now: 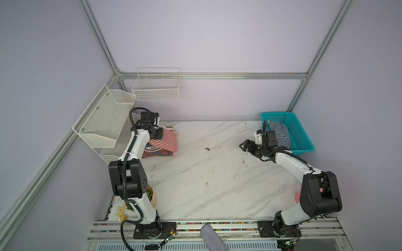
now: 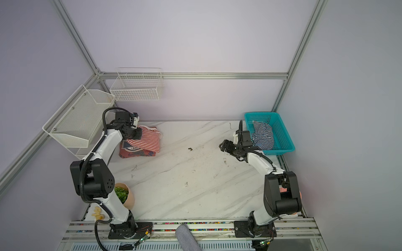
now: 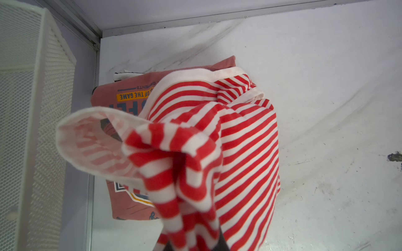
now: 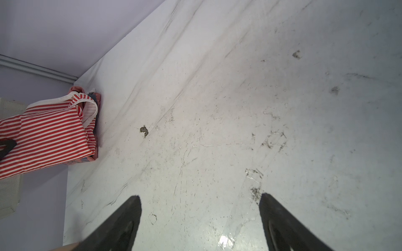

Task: Fold and stack the tank tops
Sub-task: 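Carry the tank top onto the red T-shirt with left gripper while right withdraws, then lower the tank top onto the red T-shirt and open the left gripper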

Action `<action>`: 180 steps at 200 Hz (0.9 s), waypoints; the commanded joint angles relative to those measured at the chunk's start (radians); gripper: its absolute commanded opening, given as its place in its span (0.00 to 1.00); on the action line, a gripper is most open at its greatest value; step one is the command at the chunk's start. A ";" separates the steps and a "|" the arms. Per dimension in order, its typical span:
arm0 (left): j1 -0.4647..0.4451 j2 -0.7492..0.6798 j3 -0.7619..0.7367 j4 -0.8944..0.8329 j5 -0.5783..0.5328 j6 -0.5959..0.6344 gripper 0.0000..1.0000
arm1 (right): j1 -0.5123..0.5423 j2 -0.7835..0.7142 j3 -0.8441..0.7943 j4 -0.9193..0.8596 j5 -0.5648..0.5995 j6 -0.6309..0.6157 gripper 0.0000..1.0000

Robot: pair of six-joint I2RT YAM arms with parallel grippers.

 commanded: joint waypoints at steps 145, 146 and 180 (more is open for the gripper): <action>0.102 0.167 0.081 0.063 -0.134 -0.054 0.83 | 0.026 -0.027 0.002 -0.030 0.030 0.006 0.88; 0.102 0.166 0.083 0.062 -0.134 -0.054 0.83 | 0.026 -0.028 0.002 -0.030 0.029 0.006 0.88; 0.100 0.112 0.124 0.044 -0.056 -0.062 0.95 | 0.037 -0.034 0.006 -0.035 0.035 0.009 0.88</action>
